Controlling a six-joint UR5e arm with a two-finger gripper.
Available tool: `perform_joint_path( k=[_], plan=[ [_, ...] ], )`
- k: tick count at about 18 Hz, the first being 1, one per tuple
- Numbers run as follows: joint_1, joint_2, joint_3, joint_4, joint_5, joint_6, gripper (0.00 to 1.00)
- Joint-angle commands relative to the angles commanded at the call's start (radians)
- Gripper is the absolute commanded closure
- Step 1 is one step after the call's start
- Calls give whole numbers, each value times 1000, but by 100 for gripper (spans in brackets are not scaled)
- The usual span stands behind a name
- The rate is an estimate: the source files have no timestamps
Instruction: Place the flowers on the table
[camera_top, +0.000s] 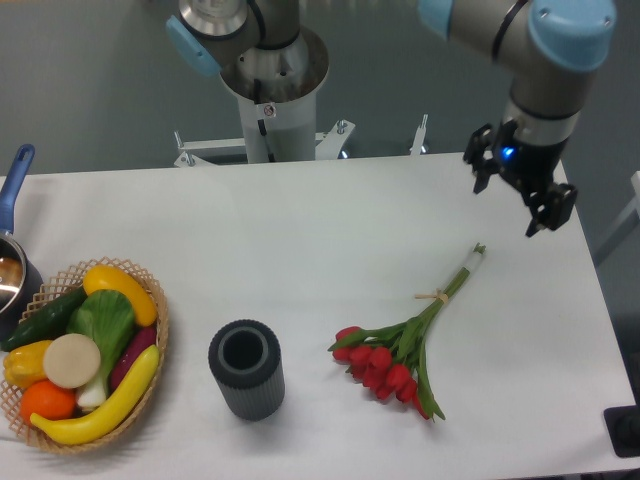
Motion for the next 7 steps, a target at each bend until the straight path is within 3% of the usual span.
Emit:
perform_joint_path(
  k=[4,7],
  plan=[
    [74,2,-11,-3,-31,80,0],
    [82,12,-14,-6,-64,89,0]
  ],
)
